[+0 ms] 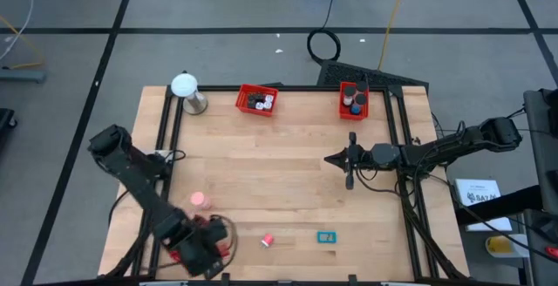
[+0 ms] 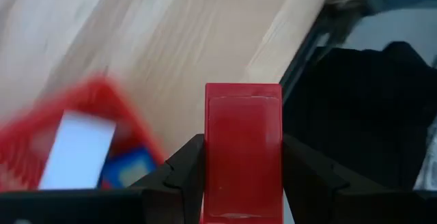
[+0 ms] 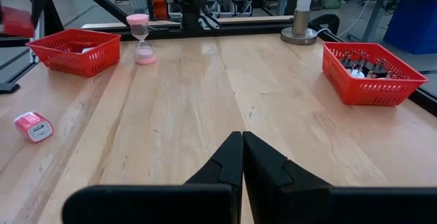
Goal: Pick & Place Office items
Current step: Put the red timer into the bottom red basket
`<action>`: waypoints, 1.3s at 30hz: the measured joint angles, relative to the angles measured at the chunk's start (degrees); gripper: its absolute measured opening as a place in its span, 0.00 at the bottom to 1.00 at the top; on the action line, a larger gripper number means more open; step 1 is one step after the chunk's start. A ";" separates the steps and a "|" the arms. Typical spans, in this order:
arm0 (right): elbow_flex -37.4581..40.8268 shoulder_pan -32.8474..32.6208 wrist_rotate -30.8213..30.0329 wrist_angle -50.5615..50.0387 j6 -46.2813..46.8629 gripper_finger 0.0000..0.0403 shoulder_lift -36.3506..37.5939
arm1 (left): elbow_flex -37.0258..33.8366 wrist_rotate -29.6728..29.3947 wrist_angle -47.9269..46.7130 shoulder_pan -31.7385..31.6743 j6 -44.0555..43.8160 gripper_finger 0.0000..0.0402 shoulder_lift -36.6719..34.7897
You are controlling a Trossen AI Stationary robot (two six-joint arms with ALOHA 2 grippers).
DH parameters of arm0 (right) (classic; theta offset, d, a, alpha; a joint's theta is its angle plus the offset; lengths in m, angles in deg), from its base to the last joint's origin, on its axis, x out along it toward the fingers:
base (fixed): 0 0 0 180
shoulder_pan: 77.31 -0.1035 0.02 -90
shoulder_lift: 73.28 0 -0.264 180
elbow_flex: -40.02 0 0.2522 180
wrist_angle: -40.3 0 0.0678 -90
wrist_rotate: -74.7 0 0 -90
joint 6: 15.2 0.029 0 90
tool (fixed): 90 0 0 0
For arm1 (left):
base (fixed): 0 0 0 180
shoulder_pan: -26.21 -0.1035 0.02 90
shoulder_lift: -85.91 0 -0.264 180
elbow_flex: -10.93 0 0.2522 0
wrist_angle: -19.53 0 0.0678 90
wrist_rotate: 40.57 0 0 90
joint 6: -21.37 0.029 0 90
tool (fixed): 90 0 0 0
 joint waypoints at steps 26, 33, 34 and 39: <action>0.00 -0.02 1.07 0.92 0.01 0.00 0.01 | -9.37 -6.67 -7.02 8.41 -24.68 0.38 0.09; 0.00 -0.02 1.07 0.88 -0.01 0.00 0.01 | -9.60 -4.43 -7.47 8.02 -24.85 0.51 0.09; 0.00 -0.02 1.07 0.89 -0.01 0.00 -0.01 | -9.60 -3.69 -7.48 8.03 -24.84 0.53 0.09; 0.00 -0.02 1.07 0.88 -0.01 0.00 -0.01 | -9.48 -2.37 -7.61 8.06 -24.48 0.56 0.06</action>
